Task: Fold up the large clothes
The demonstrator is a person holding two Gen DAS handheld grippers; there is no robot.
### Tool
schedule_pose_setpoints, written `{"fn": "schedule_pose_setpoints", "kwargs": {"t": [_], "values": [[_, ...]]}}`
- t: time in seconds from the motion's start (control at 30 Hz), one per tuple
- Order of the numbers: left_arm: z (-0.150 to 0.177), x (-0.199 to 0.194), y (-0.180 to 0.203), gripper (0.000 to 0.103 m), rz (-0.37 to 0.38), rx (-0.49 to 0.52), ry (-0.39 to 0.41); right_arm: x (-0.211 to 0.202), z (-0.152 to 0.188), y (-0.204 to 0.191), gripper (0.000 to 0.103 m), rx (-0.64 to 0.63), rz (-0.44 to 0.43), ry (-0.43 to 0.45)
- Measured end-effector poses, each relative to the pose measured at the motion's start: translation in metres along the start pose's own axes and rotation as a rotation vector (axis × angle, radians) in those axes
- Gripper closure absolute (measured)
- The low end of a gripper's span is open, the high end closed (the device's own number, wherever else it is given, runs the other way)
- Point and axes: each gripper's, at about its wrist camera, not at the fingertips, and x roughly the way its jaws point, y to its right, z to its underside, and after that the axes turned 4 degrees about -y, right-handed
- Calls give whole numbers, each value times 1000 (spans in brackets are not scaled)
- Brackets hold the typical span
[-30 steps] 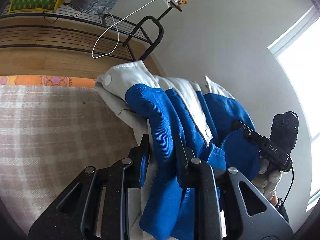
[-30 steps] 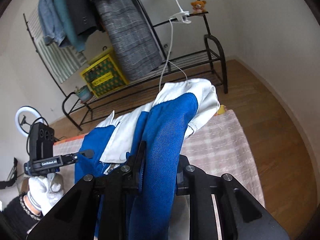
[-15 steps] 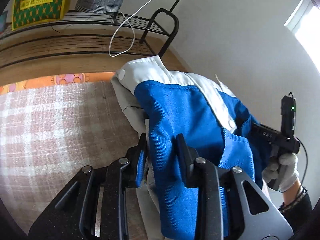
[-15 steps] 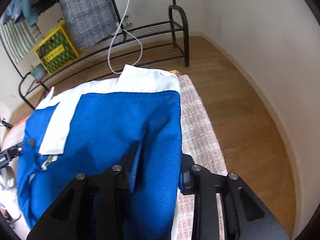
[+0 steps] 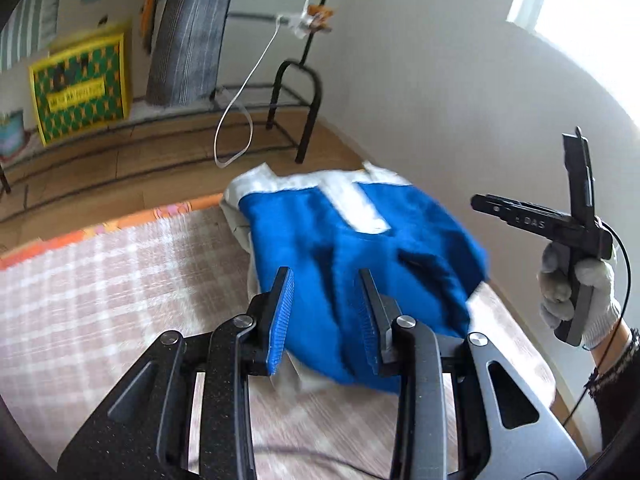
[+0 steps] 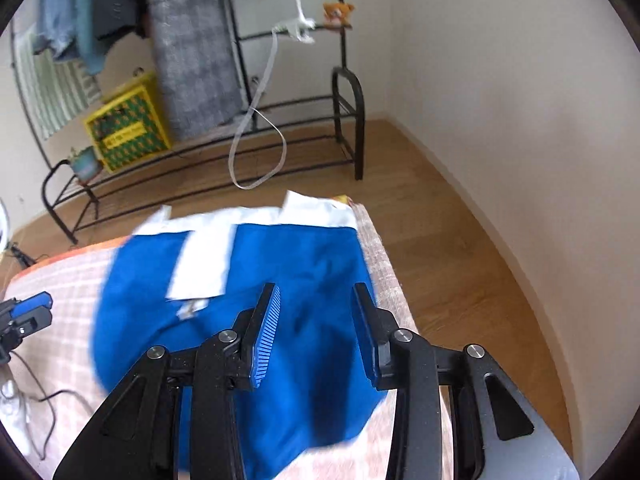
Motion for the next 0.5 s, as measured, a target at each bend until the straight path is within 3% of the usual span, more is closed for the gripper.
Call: {"fn": "schedule_pose_setpoints", "kwargs": {"t": [0.23,0.5], "values": [[19,-103,42,70,-18,80,91,-88,17,-49,68,-31,-12,81],[63,-198,72,70,-37,156,162,-178,66,-98,63,-9,-18,149]]}}
